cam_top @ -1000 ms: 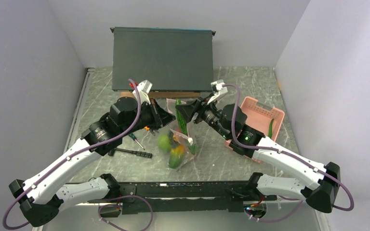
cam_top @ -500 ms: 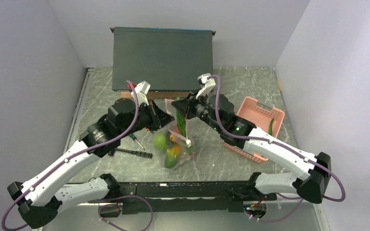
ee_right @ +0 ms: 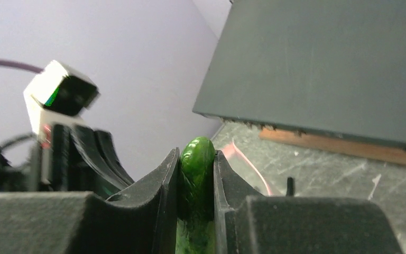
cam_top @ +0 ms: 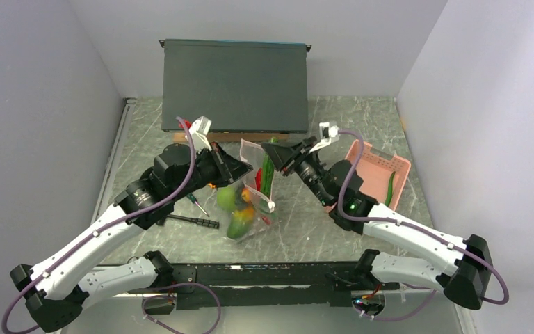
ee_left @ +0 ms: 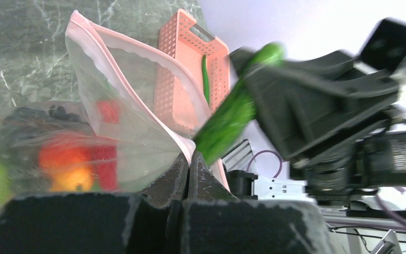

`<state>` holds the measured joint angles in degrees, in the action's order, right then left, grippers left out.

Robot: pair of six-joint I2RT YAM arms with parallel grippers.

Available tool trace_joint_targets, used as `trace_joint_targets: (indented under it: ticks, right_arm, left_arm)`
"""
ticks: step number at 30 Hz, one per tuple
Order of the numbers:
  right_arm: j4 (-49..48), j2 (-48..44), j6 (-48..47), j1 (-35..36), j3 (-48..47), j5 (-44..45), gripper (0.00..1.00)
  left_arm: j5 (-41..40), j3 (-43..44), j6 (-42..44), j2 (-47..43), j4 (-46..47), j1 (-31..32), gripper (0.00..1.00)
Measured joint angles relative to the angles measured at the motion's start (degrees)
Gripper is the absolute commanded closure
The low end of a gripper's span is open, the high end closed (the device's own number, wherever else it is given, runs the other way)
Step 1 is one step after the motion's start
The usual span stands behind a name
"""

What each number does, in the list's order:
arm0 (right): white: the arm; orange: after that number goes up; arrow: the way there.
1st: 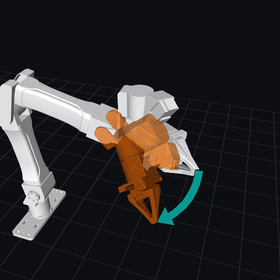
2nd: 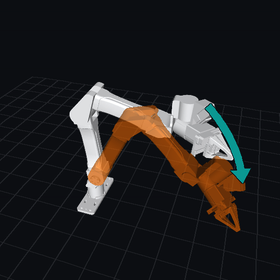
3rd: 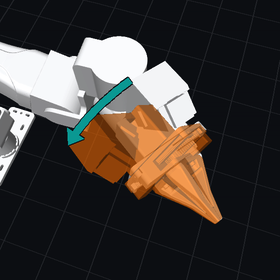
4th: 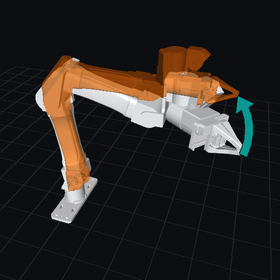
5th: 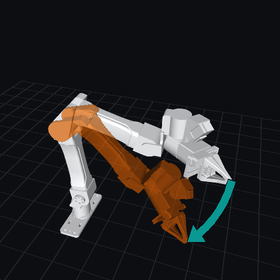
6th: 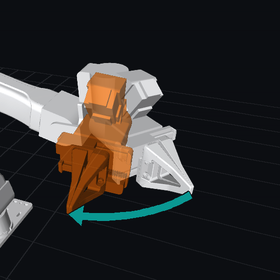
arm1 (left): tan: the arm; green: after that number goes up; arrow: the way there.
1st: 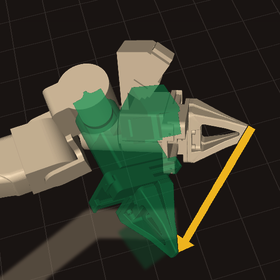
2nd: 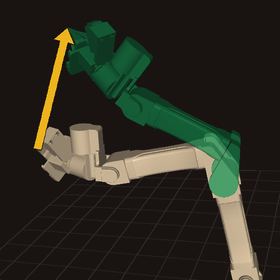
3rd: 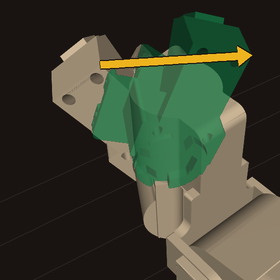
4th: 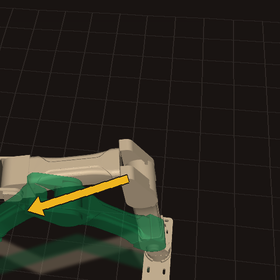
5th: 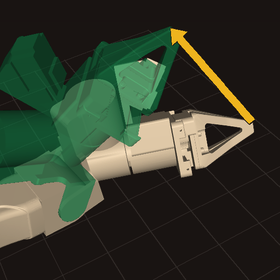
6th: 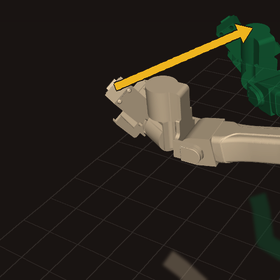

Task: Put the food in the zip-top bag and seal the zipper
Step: Adjust the fake vegetable in the zipper food storage bag.

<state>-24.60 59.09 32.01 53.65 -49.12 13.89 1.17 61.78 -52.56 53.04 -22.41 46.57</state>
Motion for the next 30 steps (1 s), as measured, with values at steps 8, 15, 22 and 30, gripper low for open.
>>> trace_joint_targets:
  ticks: [8,15,22,30]
  right_arm:
    - [-8.81,-0.61,1.9,1.2,14.01,1.18,1.0]
    - [-8.76,-4.57,0.92,1.46,14.45,5.46,0.98]
    - [-8.94,-4.63,1.22,3.13,16.44,4.98,0.67]
    - [12.72,-4.57,-0.52,5.29,6.49,6.67,0.18]
  left_arm:
    - [0.0,-2.71,-3.17,-0.28,3.96,0.0,1.0]
    - [0.0,-5.44,-4.79,-0.52,6.51,-0.11,1.0]
    - [0.0,-5.81,-5.35,-1.09,8.5,-0.26,1.0]
    - [-0.11,-5.81,-4.94,-1.07,7.98,-0.33,1.0]
